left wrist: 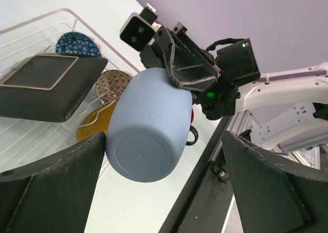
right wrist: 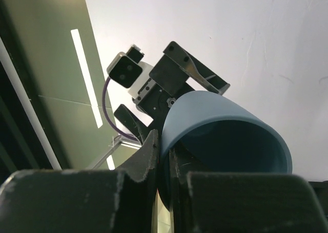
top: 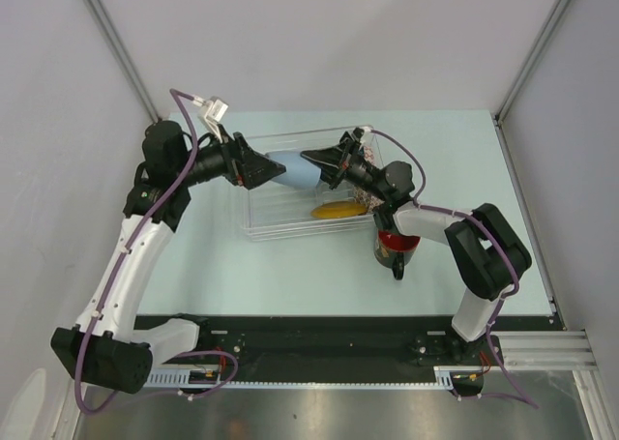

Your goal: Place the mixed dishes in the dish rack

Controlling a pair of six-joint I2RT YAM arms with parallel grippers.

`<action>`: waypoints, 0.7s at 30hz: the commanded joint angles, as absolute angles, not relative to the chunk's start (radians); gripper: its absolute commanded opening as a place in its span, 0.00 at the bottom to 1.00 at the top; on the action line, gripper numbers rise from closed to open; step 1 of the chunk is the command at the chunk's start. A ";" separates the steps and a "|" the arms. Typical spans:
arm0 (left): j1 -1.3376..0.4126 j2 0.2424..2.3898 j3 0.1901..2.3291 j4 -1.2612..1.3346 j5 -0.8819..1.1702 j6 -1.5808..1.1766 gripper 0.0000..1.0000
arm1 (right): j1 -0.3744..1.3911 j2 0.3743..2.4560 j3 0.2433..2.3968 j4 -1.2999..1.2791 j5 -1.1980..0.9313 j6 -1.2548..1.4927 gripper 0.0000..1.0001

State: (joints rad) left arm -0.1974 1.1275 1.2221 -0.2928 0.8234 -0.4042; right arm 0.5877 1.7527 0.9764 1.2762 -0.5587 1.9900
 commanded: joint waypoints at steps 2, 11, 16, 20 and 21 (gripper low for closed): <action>-0.187 1.111 1.186 -0.210 0.920 -0.479 1.00 | 0.589 1.735 0.996 1.528 -0.502 2.040 0.00; -0.179 1.127 1.146 -0.108 0.979 -0.580 0.98 | 0.591 1.735 0.997 1.543 -0.476 2.046 0.00; -0.181 1.134 1.103 -0.025 1.008 -0.644 0.89 | 0.598 1.747 1.017 1.555 -0.459 2.046 0.00; -0.192 1.146 1.092 -0.005 1.012 -0.658 0.85 | 0.610 1.761 1.032 1.555 -0.454 2.048 0.00; -0.195 1.147 1.094 -0.005 1.014 -0.660 0.85 | 0.615 1.766 1.035 1.557 -0.454 2.048 0.00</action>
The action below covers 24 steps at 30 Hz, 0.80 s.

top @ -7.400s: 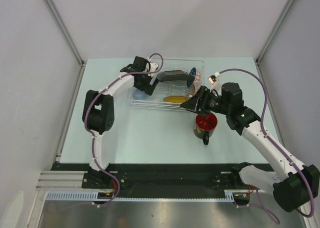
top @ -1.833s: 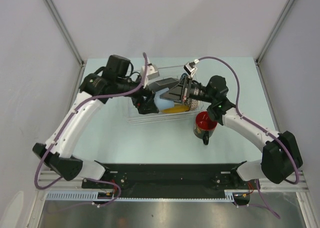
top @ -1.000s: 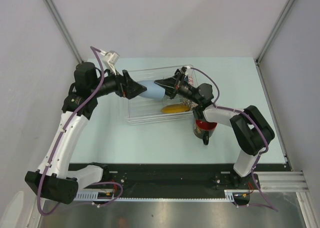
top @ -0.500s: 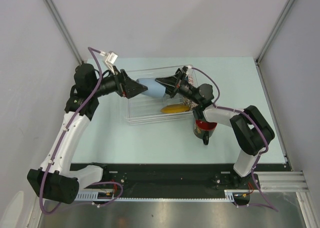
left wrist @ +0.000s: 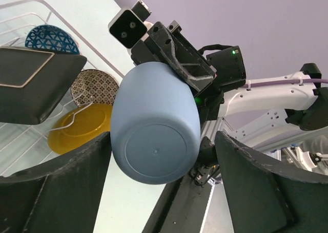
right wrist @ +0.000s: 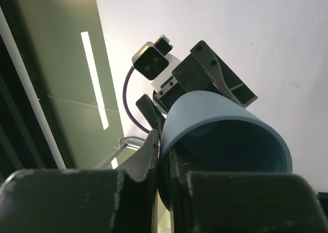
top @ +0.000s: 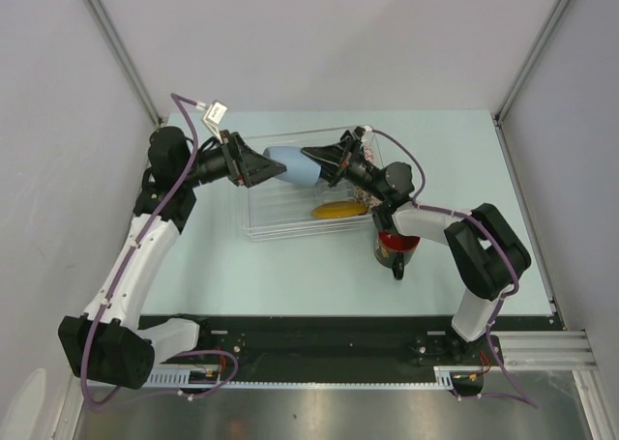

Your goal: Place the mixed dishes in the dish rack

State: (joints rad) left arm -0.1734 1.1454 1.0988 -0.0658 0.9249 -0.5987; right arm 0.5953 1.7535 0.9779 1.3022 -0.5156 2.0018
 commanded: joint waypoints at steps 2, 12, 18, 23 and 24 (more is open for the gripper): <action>-0.205 1.157 1.101 -0.003 1.012 -0.657 0.85 | 0.618 1.772 1.042 1.557 -0.449 2.045 0.00; -0.230 1.167 1.103 -0.017 0.992 -0.635 0.83 | 0.638 1.805 1.080 1.559 -0.442 2.042 0.00; -0.230 1.175 1.118 -0.032 0.989 -0.614 0.52 | 0.658 1.825 1.098 1.557 -0.446 2.042 0.00; -0.230 1.173 1.131 -0.037 0.989 -0.609 0.35 | 0.681 1.850 1.100 1.551 -0.451 2.046 0.00; -0.230 1.172 1.134 -0.040 0.986 -0.601 0.25 | 0.683 1.853 1.100 1.551 -0.451 2.043 0.00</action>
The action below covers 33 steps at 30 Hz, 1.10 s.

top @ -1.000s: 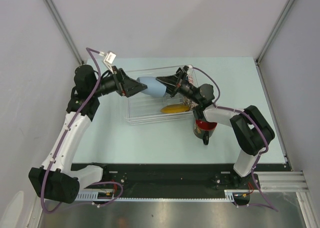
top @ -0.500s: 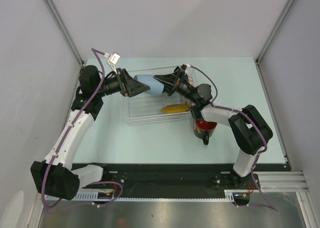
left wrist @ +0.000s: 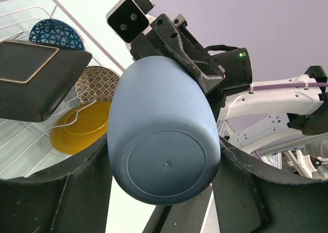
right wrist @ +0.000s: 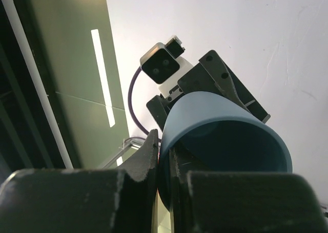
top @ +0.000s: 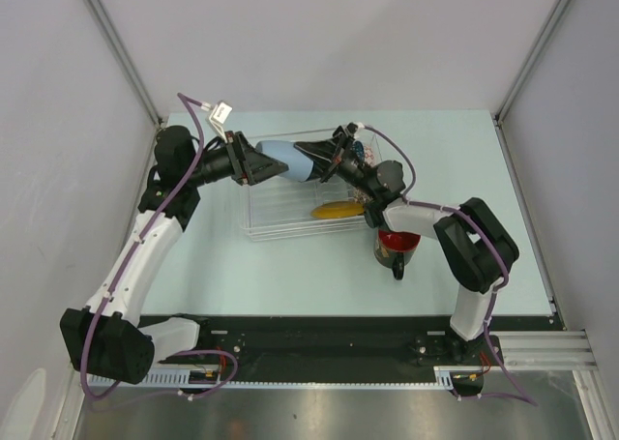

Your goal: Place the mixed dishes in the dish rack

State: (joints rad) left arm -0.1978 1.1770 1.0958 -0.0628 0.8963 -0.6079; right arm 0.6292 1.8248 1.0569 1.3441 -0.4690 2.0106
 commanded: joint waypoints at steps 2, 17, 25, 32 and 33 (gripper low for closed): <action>-0.230 1.169 1.138 -0.066 0.982 -0.585 0.08 | 0.686 1.855 1.100 1.549 -0.456 2.039 0.00; -0.103 1.161 1.295 -0.230 0.999 -0.479 0.00 | 0.563 1.818 1.071 1.470 -0.647 2.039 0.39; 0.031 1.207 1.422 -0.434 0.811 -0.284 0.00 | 0.436 1.737 1.017 1.373 -0.776 1.990 0.58; -0.116 1.295 1.418 -0.555 0.302 -0.053 0.00 | 0.376 1.633 0.997 1.298 -0.833 1.921 0.55; -0.164 1.301 1.395 -0.542 0.246 -0.038 0.00 | 0.371 1.612 0.997 1.240 -0.839 1.895 0.55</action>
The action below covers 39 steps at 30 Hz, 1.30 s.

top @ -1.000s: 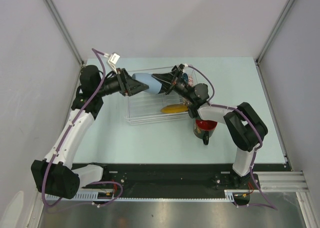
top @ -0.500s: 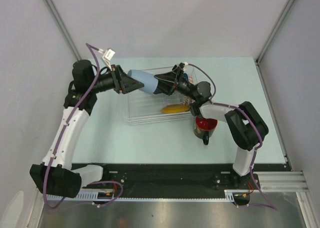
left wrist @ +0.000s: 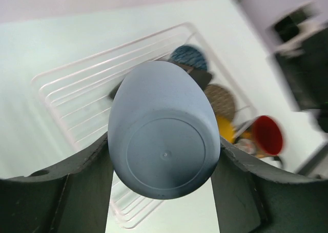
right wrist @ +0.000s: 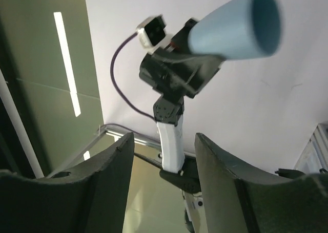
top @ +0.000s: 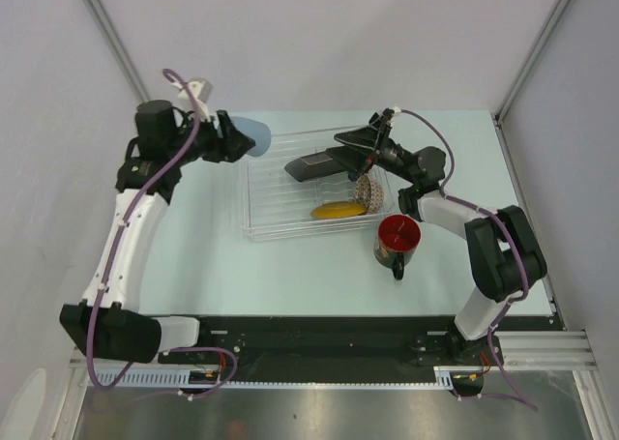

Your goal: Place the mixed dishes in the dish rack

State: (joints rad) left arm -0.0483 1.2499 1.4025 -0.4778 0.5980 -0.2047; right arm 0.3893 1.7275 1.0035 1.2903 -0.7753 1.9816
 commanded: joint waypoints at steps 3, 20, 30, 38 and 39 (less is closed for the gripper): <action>-0.233 1.350 1.378 -0.514 0.079 -0.003 0.00 | 0.361 1.516 0.999 1.055 -0.870 1.735 0.55; -0.302 1.667 1.462 -0.456 -0.054 0.006 0.00 | 0.313 1.127 0.997 0.106 -0.742 1.020 0.58; -0.304 1.792 1.482 -0.425 -0.034 -0.006 0.00 | 0.313 1.117 0.997 0.068 -0.733 1.003 0.57; -0.305 1.836 1.451 -0.396 -0.037 -0.003 0.00 | 0.308 1.123 0.999 0.052 -0.732 0.999 0.57; -0.304 1.836 1.447 -0.391 -0.038 -0.002 0.01 | 0.308 1.123 0.997 0.049 -0.729 0.996 0.56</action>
